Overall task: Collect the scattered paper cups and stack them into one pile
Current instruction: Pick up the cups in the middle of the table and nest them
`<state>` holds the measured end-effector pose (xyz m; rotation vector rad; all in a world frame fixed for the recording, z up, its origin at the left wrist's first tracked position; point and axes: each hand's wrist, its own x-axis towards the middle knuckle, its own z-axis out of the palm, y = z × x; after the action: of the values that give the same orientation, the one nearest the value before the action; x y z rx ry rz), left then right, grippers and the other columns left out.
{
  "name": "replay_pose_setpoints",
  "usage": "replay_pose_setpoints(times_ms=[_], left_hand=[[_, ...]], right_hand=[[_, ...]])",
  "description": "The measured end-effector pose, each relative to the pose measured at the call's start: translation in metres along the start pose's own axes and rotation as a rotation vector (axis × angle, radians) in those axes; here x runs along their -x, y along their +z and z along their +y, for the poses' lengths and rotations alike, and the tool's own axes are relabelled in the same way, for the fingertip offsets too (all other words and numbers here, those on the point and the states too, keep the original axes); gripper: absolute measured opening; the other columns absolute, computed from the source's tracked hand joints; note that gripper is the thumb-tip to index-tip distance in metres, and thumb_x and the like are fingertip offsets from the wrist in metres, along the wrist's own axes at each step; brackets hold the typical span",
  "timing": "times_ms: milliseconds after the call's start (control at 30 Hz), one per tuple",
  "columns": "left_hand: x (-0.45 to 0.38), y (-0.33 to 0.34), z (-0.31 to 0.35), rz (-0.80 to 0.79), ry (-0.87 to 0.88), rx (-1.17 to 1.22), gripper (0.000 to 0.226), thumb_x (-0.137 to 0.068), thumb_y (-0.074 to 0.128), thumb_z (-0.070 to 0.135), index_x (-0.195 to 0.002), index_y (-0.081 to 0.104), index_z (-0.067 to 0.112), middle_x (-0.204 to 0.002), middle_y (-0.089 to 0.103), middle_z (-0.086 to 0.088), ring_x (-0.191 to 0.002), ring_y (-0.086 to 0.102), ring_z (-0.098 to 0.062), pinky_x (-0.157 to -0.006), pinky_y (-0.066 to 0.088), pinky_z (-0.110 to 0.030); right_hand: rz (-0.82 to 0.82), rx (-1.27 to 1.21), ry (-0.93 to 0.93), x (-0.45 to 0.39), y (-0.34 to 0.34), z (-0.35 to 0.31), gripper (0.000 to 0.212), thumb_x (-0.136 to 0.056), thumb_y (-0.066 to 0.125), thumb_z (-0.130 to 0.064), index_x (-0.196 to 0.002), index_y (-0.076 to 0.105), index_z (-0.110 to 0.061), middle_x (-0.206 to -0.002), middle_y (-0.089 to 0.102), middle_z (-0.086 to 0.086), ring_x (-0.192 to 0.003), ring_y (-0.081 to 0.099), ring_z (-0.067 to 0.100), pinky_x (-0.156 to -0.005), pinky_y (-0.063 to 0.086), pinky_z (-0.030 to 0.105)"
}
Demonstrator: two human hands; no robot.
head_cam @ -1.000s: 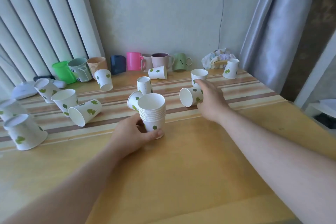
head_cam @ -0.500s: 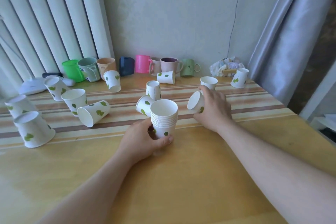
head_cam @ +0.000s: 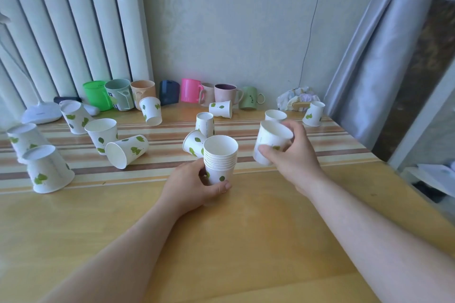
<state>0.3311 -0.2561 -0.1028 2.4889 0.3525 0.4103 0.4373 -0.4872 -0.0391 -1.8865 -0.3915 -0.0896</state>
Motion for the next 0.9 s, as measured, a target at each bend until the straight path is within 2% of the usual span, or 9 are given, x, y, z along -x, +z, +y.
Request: replay_pose_setpoints(times_ms=[67, 167, 333, 467, 533, 633, 733, 867, 900], left_hand=[[0.001, -0.001, 0.0, 0.005, 0.0, 0.006, 0.061, -0.072, 0.077, 0.084, -0.099, 0.067, 0.03, -0.089, 0.072, 0.014, -0.091, 0.064, -0.007, -0.081, 0.056, -0.034], [0.003, -0.002, 0.002, 0.023, 0.0, 0.011, 0.061, -0.072, 0.078, 0.082, -0.099, 0.067, 0.028, -0.088, 0.071, 0.013, -0.088, 0.063, -0.005, -0.081, 0.054, -0.034], [0.006, -0.005, 0.003, 0.064, -0.008, 0.031, 0.053, -0.075, 0.082, 0.075, -0.099, 0.066, 0.031, -0.083, 0.067, 0.015, -0.084, 0.061, -0.001, -0.074, 0.05, -0.027], [0.006, -0.006, 0.004, 0.05, -0.003, 0.042, 0.047, -0.076, 0.083, 0.073, -0.098, 0.063, 0.037, -0.082, 0.066, 0.018, -0.083, 0.059, 0.002, -0.069, 0.044, -0.017], [0.005, -0.005, 0.004, 0.049, -0.015, 0.044, 0.048, -0.075, 0.082, 0.073, -0.097, 0.064, 0.035, -0.082, 0.066, 0.017, -0.083, 0.059, 0.001, -0.068, 0.045, -0.019], [0.003, -0.003, 0.004, 0.077, -0.013, 0.035, 0.046, -0.076, 0.082, 0.067, -0.095, 0.061, 0.031, -0.082, 0.066, 0.014, -0.083, 0.061, -0.008, -0.066, 0.042, -0.028], [0.001, -0.001, 0.004, 0.088, -0.011, 0.024, 0.044, -0.076, 0.08, 0.058, -0.099, 0.06, 0.026, -0.087, 0.067, 0.011, -0.091, 0.063, -0.019, -0.073, 0.042, -0.033], [-0.003, -0.002, 0.001, 0.048, -0.017, 0.04, 0.04, -0.077, 0.081, 0.049, -0.1, 0.057, 0.027, -0.082, 0.061, 0.018, -0.09, 0.06, -0.018, -0.074, 0.042, -0.032], [-0.004, -0.001, 0.0, 0.037, -0.014, 0.041, 0.039, -0.076, 0.081, 0.048, -0.099, 0.057, 0.028, -0.082, 0.061, 0.018, -0.091, 0.06, -0.017, -0.075, 0.042, -0.032]], right_hand=[[0.019, -0.201, -0.115, -0.002, 0.006, -0.03, 0.059, -0.084, 0.088, -0.021, -0.122, 0.053, -0.049, -0.108, 0.068, -0.012, -0.086, 0.066, 0.003, -0.079, 0.059, 0.03], [-0.062, -0.344, -0.229, 0.0, 0.025, -0.063, 0.059, -0.081, 0.089, -0.02, -0.123, 0.055, -0.043, -0.114, 0.072, -0.013, -0.094, 0.071, 0.0, -0.085, 0.062, 0.029], [-0.235, 0.069, -0.232, 0.009, 0.061, -0.062, 0.077, -0.077, 0.089, -0.034, -0.141, 0.049, -0.049, -0.124, 0.067, -0.016, -0.11, 0.066, 0.011, -0.098, 0.058, 0.037], [-0.319, 0.084, -0.19, 0.013, 0.068, -0.042, 0.062, -0.083, 0.088, -0.041, -0.132, 0.052, -0.05, -0.122, 0.067, -0.023, -0.11, 0.059, -0.007, -0.093, 0.052, 0.025], [-0.334, 0.046, -0.132, 0.011, 0.07, -0.035, 0.048, -0.084, 0.08, -0.056, -0.126, 0.058, -0.048, -0.122, 0.069, -0.021, -0.112, 0.059, -0.007, -0.099, 0.053, 0.027], [-0.332, -0.127, -0.006, 0.0, 0.076, -0.031, 0.056, -0.089, 0.052, -0.075, -0.123, 0.074, -0.037, -0.122, 0.077, -0.014, -0.119, 0.067, 0.006, -0.109, 0.052, 0.04], [-0.266, -0.341, 0.188, -0.023, 0.083, -0.031, 0.053, -0.105, 0.04, -0.063, -0.115, 0.078, -0.028, -0.121, 0.078, -0.004, -0.104, 0.069, 0.017, -0.092, 0.049, 0.043], [-0.266, -0.304, 0.331, -0.049, 0.101, -0.026, 0.008, -0.101, 0.068, -0.033, -0.106, 0.073, -0.027, -0.108, 0.074, 0.002, -0.072, 0.061, 0.018, -0.077, 0.05, 0.034], [-0.319, -0.255, 0.327, -0.052, 0.107, -0.025, 0.014, -0.095, 0.076, -0.03, -0.108, 0.074, -0.024, -0.107, 0.074, 0.003, -0.072, 0.062, 0.017, -0.072, 0.053, 0.028]])
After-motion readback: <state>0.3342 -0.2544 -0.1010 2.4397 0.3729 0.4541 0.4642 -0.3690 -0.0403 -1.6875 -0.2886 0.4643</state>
